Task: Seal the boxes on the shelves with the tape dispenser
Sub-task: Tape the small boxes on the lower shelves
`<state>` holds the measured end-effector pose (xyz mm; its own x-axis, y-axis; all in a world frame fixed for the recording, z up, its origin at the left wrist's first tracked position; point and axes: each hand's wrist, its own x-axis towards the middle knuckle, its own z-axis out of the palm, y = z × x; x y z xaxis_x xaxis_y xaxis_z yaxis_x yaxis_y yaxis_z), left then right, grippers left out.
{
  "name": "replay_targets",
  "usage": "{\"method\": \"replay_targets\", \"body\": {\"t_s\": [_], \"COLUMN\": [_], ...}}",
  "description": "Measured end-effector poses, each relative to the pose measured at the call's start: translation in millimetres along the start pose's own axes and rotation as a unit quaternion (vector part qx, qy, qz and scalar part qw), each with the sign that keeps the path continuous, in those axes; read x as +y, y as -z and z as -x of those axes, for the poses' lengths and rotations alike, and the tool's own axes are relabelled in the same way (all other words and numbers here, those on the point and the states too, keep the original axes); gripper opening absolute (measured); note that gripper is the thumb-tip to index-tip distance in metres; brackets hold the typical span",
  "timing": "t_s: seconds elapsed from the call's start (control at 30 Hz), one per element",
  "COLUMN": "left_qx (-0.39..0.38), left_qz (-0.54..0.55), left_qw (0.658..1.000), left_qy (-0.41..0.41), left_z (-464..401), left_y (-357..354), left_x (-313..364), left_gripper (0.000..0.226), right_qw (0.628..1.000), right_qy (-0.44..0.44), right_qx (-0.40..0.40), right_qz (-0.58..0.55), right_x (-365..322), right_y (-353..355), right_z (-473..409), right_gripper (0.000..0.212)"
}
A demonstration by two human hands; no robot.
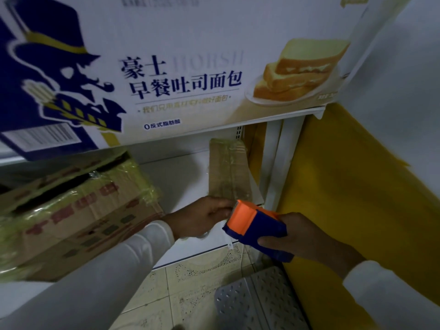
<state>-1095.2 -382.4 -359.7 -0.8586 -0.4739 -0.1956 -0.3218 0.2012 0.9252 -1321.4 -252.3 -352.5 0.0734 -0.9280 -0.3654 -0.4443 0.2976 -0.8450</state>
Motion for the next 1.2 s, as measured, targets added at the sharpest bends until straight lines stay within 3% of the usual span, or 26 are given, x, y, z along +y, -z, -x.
{"method": "replay_targets", "body": {"t_s": [0.2, 0.4, 0.67, 0.93, 1.2], "left_qx": [0.033, 0.079, 0.211, 0.235, 0.241], "left_qz": [0.035, 0.002, 0.054, 0.103, 0.122], "left_qw": [0.999, 0.996, 0.973, 0.959, 0.95], "left_qy": [0.022, 0.049, 0.081, 0.12, 0.156], "left_z": [6, 10, 15, 9, 12], "left_y": [5, 2, 12, 15, 13], "left_x": [-8, -17, -25, -32, -49], "left_gripper": [0.027, 0.022, 0.025, 0.021, 0.024], "right_qw": [0.999, 0.997, 0.991, 0.988, 0.984], "right_qy": [0.017, 0.013, -0.023, -0.07, -0.078], "right_qx": [-0.024, -0.06, -0.101, -0.092, -0.085], "right_qz": [0.014, 0.036, 0.087, 0.106, 0.138], "right_x": [0, -5, -12, -6, -11], "right_y": [-2, -5, 31, 67, 58], "right_z": [-7, -14, -26, -39, -57], "right_gripper": [0.014, 0.062, 0.049, 0.062, 0.071]}}
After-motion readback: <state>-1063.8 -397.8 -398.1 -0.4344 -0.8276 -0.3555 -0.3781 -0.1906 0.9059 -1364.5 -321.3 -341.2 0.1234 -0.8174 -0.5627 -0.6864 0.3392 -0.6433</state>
